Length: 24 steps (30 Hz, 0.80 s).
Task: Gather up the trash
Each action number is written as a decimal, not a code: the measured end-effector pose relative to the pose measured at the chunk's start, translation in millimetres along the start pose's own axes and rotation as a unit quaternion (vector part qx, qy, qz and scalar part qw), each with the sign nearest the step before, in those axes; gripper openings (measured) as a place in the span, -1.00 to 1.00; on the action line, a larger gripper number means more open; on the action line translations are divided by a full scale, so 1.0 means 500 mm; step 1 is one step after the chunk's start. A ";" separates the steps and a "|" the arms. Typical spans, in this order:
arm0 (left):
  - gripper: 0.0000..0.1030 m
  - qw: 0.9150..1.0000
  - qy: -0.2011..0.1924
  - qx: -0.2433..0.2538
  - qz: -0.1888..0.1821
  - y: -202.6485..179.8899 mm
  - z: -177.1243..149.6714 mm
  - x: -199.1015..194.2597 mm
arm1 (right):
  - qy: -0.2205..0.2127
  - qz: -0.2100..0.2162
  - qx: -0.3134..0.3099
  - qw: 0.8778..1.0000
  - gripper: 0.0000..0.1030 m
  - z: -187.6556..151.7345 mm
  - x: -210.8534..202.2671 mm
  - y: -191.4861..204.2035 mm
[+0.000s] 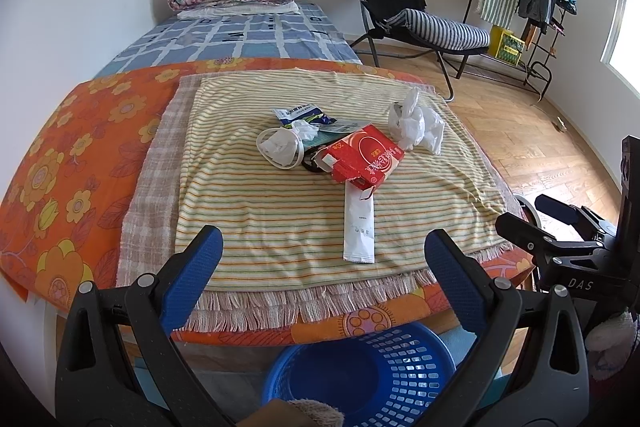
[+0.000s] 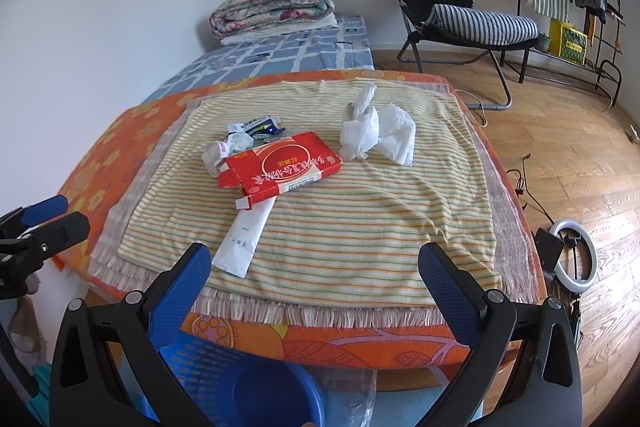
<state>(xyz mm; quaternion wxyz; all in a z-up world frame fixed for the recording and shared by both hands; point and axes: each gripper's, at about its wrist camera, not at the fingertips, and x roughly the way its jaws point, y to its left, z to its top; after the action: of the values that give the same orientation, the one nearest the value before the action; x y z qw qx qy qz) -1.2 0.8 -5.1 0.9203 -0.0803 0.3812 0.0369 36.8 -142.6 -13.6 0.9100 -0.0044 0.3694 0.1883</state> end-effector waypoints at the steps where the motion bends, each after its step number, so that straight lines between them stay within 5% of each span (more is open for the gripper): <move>1: 1.00 1.000 0.000 0.000 0.000 0.000 -0.001 0.000 | 0.001 0.000 0.000 1.000 0.99 0.000 0.001 0.000; 24: 1.00 1.000 -0.001 0.000 0.000 0.004 -0.004 0.004 | 0.011 0.000 0.000 1.000 0.99 0.002 0.005 0.002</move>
<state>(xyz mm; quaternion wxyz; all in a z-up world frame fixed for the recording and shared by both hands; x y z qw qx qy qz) -1.3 2.4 -8.1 0.9205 -0.0806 0.3806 0.0372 39.0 -140.8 -14.7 0.9060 -0.0066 0.3791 0.1884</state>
